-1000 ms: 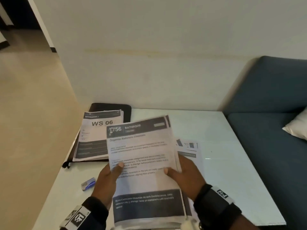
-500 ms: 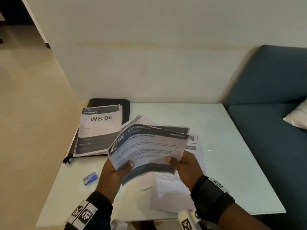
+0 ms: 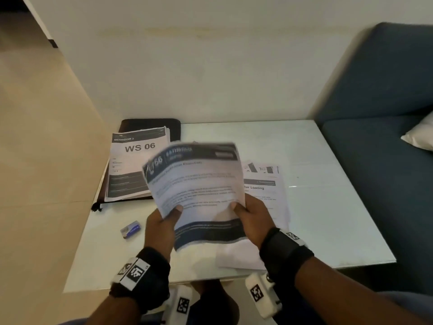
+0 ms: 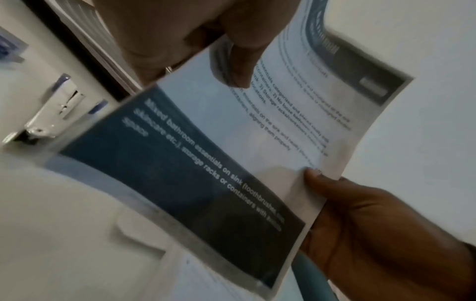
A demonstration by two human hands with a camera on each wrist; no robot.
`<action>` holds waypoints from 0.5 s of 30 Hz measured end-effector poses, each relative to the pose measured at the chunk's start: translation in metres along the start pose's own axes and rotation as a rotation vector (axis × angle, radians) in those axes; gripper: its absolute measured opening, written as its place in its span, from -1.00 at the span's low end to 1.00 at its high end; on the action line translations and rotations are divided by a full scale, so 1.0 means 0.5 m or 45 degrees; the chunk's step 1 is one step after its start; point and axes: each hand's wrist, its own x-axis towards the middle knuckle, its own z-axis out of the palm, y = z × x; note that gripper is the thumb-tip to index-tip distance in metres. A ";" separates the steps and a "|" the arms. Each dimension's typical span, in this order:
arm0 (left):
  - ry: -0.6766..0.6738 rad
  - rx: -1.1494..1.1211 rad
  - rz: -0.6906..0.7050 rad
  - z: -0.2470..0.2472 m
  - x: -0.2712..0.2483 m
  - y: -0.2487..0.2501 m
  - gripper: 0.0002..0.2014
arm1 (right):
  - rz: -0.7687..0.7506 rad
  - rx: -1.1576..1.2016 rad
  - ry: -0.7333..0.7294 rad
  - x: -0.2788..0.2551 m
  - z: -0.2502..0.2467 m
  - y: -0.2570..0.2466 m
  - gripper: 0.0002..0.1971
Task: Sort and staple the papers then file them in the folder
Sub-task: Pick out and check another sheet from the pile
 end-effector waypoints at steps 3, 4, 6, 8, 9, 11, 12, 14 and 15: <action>0.087 -0.017 0.138 -0.008 0.011 0.018 -0.86 | 0.021 0.213 -0.052 0.011 -0.008 -0.024 -0.72; 0.121 -0.010 0.182 -0.014 0.017 0.024 -0.86 | 0.077 0.212 -0.013 0.019 -0.018 -0.021 -0.68; 0.179 -0.007 0.250 -0.028 0.030 0.036 -0.86 | 0.220 -0.128 0.181 0.049 -0.056 0.013 -0.61; 0.242 -0.030 0.292 -0.045 0.039 0.051 -0.83 | 0.462 -0.735 0.288 0.072 -0.101 0.070 -0.51; 0.266 -0.052 0.310 -0.054 0.044 0.058 -0.80 | 0.611 -0.934 0.295 0.075 -0.118 0.098 -0.37; 0.300 -0.100 0.337 -0.071 0.055 0.068 -0.81 | 0.806 -1.095 0.301 0.074 -0.137 0.144 -0.13; 0.320 -0.116 0.345 -0.079 0.060 0.071 -0.77 | 0.846 -1.118 0.305 0.073 -0.140 0.159 -0.09; 0.359 -0.158 0.337 -0.091 0.067 0.075 -0.68 | 0.890 -1.079 0.312 0.079 -0.143 0.183 -0.09; 0.368 -0.167 0.334 -0.095 0.070 0.076 -0.66 | 0.896 -1.023 0.323 0.085 -0.145 0.192 -0.12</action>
